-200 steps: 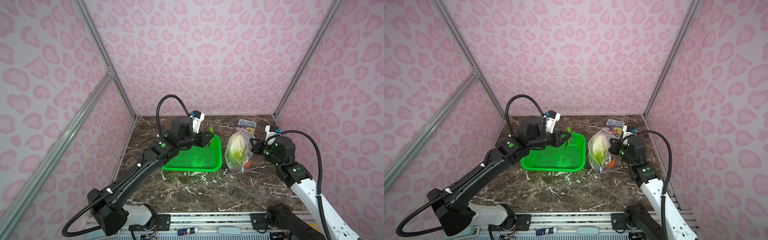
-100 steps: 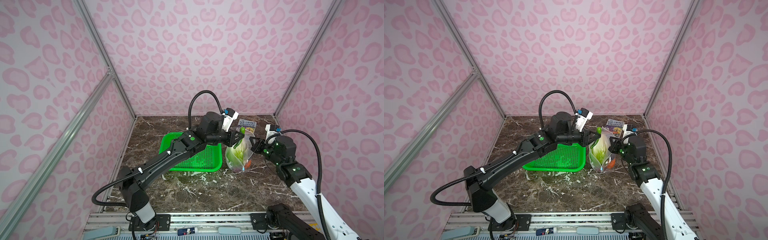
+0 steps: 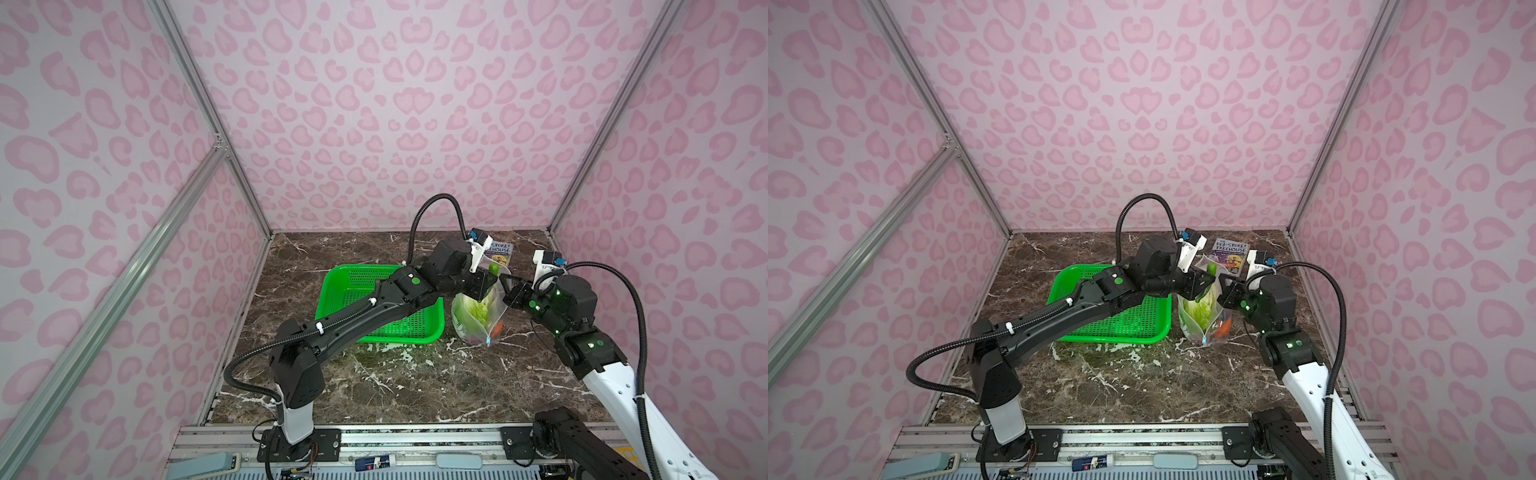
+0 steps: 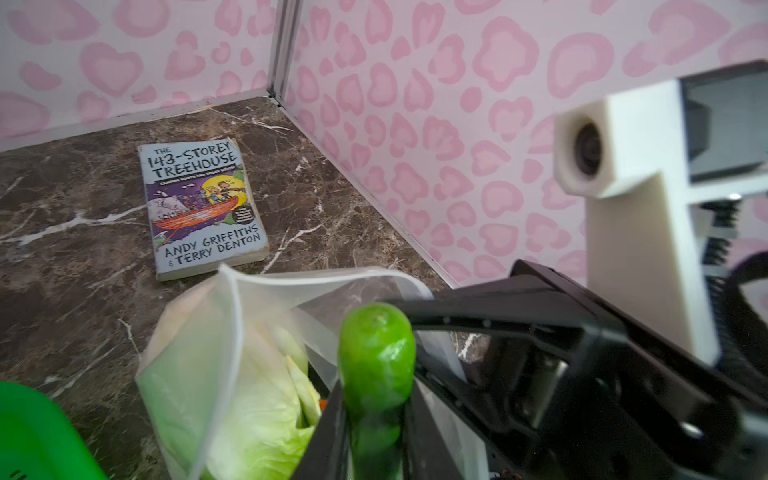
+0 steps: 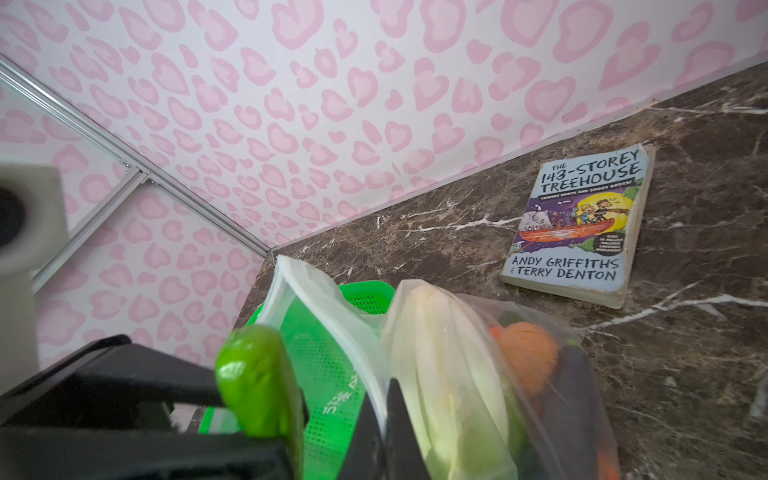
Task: Place the food in the zip-top bag and seal the zipper
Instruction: 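Lift the green pepper with the left gripper and carry it to the bag, then lower the green pepper into the bag's mouth and open the left gripper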
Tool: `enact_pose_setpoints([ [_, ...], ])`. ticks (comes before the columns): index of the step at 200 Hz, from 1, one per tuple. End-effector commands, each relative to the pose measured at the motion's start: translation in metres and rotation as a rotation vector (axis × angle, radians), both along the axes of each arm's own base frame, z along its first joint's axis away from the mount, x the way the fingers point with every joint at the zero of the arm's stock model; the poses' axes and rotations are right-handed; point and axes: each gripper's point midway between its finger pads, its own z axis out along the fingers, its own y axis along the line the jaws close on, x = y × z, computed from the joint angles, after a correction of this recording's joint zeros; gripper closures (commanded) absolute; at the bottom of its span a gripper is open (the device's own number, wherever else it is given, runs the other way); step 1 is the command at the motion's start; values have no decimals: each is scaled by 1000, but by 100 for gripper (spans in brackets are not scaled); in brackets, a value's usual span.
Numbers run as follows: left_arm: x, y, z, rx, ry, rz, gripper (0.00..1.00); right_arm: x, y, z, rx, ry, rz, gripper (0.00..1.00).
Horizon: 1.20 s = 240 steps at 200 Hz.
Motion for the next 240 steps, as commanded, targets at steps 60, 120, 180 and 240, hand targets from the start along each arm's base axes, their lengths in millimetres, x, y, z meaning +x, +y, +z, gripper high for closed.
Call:
enact_pose_setpoints([
  [60,11,-5,-59,155,90,83,85,-3,-4,11,-9,-42,-15,100],
  [120,10,-10,-66,193,99,68,84,-4,-8,5,-8,-28,-38,100],
  [180,15,-10,-63,204,82,83,79,-7,-9,11,-5,-47,-38,100],
  [240,2,3,-10,151,24,47,36,-8,-9,17,-22,-56,-35,100],
])
